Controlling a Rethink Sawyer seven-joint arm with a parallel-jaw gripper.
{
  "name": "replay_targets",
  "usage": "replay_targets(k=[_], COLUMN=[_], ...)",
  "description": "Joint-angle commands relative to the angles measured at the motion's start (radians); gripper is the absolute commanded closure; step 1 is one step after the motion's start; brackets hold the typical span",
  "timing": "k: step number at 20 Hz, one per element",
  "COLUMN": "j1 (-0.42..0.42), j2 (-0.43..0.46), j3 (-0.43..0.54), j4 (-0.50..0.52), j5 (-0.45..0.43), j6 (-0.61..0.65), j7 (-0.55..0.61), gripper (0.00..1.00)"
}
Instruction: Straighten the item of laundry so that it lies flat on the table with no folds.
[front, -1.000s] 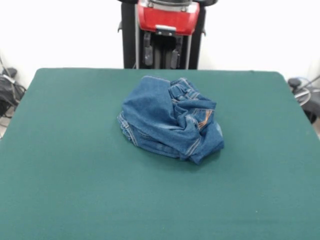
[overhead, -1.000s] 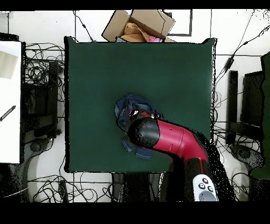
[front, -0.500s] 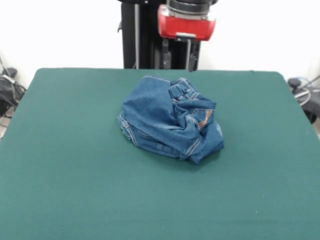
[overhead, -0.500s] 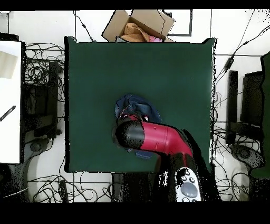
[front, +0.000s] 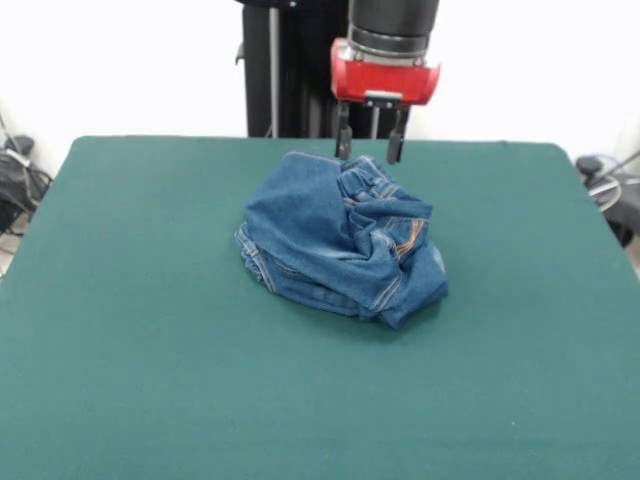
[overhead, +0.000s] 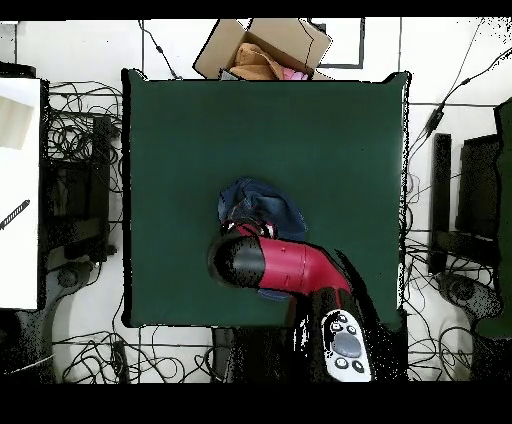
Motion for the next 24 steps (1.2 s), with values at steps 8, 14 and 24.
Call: replay_targets(k=[8, 14, 24], j1=[-0.070, -0.058, -0.063], j2=[0.087, 0.145, 0.226], j3=[0.149, 0.134, 0.136], j4=[0.100, 0.111, 0.125], j5=[-0.014, -0.027, -0.039], j6=[-0.099, -0.151, -0.259], j7=[0.136, 0.158, 0.172], gripper=[0.00, 0.00, 0.00])
